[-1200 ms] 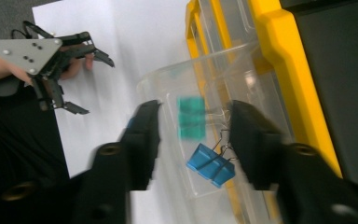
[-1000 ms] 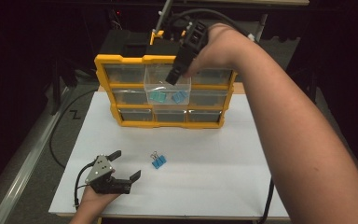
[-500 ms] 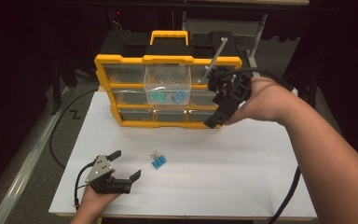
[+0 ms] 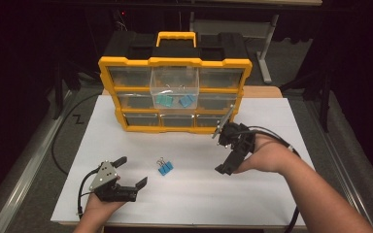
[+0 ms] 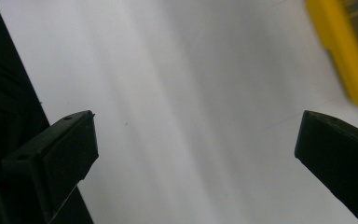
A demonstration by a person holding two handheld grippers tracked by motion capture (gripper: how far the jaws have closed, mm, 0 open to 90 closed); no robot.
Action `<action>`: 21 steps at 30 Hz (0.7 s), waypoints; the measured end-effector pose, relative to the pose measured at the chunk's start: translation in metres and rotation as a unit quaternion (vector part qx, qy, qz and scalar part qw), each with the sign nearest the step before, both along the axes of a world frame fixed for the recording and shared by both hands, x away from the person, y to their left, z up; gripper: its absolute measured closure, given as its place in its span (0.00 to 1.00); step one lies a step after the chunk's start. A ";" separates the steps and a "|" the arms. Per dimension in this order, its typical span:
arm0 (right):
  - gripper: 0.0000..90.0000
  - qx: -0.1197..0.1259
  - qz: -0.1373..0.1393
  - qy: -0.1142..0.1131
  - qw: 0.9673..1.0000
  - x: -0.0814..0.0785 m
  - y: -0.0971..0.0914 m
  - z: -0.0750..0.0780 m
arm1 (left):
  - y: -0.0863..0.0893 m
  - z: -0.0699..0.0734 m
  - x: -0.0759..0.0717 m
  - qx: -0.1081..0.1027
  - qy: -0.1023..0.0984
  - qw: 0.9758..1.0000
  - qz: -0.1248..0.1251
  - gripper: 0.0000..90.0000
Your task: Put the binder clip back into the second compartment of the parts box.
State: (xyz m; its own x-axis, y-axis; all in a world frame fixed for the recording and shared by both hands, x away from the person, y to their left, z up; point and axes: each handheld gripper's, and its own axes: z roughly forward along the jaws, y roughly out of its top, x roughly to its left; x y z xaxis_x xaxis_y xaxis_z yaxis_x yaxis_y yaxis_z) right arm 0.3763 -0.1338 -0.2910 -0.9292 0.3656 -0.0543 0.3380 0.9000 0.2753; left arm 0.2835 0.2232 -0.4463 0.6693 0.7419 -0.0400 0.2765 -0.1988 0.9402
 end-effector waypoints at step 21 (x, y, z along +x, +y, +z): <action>0.06 0.089 0.044 0.029 0.995 0.020 0.076 -0.110 | 0.002 0.001 -0.001 -0.008 -0.001 1.000 0.005 0.00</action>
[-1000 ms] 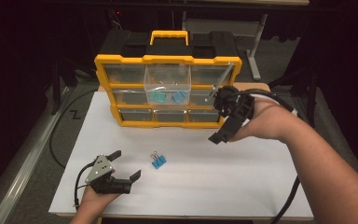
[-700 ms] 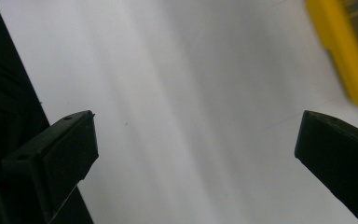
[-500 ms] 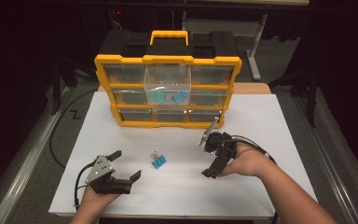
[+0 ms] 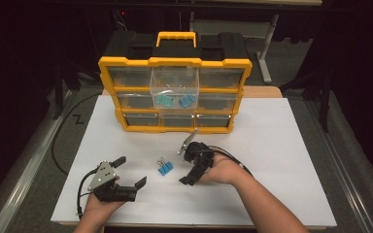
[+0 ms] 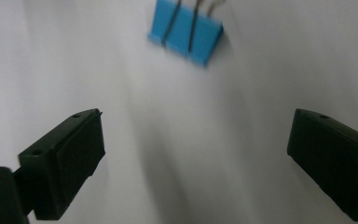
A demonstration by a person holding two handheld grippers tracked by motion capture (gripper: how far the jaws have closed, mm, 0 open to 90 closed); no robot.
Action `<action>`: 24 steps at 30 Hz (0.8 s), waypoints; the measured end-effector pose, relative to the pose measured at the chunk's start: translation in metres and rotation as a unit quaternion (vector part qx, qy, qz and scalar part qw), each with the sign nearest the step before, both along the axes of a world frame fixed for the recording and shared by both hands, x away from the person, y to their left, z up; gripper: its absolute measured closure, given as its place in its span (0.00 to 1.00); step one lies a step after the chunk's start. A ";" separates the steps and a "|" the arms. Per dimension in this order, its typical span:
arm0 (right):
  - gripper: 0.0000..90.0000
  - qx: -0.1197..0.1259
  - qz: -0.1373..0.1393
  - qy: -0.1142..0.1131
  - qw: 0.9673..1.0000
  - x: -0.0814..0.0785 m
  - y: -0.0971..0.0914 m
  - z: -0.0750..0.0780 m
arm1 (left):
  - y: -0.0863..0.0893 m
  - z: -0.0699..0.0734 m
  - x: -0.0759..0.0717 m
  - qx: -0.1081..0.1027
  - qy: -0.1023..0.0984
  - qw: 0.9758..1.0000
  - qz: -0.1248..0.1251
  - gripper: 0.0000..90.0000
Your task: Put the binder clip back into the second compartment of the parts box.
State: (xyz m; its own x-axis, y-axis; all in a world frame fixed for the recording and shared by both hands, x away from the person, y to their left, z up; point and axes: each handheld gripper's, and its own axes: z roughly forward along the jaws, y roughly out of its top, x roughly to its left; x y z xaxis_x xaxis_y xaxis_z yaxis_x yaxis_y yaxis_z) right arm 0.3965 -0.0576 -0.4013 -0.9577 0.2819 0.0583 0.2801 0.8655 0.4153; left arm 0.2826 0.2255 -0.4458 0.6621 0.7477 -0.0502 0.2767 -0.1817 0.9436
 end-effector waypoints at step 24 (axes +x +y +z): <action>0.86 0.014 0.054 0.022 0.998 0.023 0.072 0.013 | 0.001 0.000 0.000 0.004 -0.002 1.000 -0.004 0.00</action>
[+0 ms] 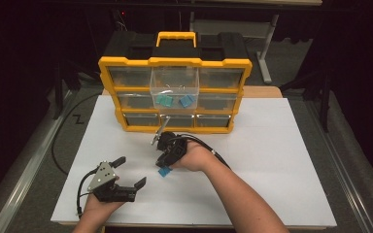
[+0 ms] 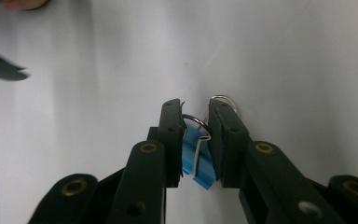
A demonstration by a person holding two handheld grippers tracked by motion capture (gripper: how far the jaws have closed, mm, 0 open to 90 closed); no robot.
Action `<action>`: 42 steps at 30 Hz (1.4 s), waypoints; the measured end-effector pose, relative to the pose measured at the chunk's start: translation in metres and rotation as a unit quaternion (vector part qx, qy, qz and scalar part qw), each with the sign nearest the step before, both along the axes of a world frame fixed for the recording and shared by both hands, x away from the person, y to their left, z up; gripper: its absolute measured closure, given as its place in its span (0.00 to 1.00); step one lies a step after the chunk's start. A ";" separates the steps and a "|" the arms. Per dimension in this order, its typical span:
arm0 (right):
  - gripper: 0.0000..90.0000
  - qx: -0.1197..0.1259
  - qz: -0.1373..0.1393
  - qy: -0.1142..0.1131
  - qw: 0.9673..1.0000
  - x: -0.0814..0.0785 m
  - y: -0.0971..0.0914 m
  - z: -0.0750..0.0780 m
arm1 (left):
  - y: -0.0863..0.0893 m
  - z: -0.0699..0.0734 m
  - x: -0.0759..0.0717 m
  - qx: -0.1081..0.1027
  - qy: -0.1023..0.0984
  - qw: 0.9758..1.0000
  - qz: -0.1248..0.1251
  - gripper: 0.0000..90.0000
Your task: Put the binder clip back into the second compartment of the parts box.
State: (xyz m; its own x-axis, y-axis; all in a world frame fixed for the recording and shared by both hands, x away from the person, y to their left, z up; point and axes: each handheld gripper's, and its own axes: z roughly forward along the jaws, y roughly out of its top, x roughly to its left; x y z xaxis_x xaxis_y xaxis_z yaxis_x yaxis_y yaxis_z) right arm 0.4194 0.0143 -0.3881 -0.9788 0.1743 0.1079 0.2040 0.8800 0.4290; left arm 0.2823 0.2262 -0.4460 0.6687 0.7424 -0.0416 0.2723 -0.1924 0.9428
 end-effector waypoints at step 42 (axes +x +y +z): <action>1.00 -0.024 -0.005 0.021 0.999 -0.031 -0.133 0.146 | 0.000 0.000 0.000 -0.004 0.000 1.000 0.005 0.00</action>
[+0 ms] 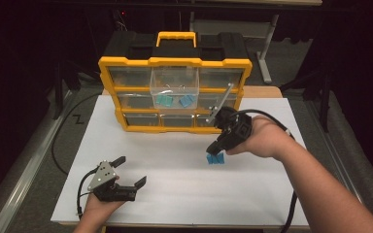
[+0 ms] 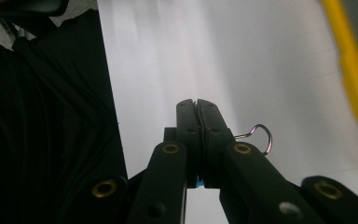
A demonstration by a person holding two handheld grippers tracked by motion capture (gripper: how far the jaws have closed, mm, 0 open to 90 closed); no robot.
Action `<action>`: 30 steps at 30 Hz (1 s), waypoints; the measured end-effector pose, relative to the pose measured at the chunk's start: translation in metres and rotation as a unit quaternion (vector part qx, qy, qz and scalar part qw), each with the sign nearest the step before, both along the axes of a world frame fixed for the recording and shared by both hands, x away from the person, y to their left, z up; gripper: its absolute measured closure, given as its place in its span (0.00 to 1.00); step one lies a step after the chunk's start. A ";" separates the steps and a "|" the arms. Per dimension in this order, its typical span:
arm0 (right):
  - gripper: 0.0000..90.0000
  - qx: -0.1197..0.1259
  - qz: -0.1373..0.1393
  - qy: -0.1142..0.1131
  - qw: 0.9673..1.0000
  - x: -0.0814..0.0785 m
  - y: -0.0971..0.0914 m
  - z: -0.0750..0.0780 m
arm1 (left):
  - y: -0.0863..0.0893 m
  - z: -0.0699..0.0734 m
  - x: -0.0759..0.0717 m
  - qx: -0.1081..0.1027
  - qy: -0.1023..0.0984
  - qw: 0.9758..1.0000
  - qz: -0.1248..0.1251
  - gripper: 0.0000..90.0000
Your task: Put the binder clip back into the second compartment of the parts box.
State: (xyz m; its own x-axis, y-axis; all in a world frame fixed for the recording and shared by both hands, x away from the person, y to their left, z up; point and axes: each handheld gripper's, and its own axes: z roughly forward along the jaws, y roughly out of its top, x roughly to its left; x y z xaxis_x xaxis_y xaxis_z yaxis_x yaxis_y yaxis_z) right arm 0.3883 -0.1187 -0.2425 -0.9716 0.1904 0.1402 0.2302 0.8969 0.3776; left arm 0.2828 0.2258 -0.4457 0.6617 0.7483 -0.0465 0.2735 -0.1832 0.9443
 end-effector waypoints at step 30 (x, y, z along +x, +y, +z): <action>1.00 0.016 0.003 -0.106 0.994 0.042 0.069 0.177 | 0.003 0.001 -0.001 -0.007 0.000 1.000 -0.007 0.00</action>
State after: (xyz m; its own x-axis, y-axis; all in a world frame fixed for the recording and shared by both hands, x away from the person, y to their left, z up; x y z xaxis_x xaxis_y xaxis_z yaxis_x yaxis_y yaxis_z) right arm 0.4305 -0.0492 -0.0650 -0.9810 0.1842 -0.0617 0.1381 0.8847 0.4453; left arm 0.2821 0.2284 -0.4448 0.6717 0.7386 -0.0573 0.2717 -0.1736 0.9466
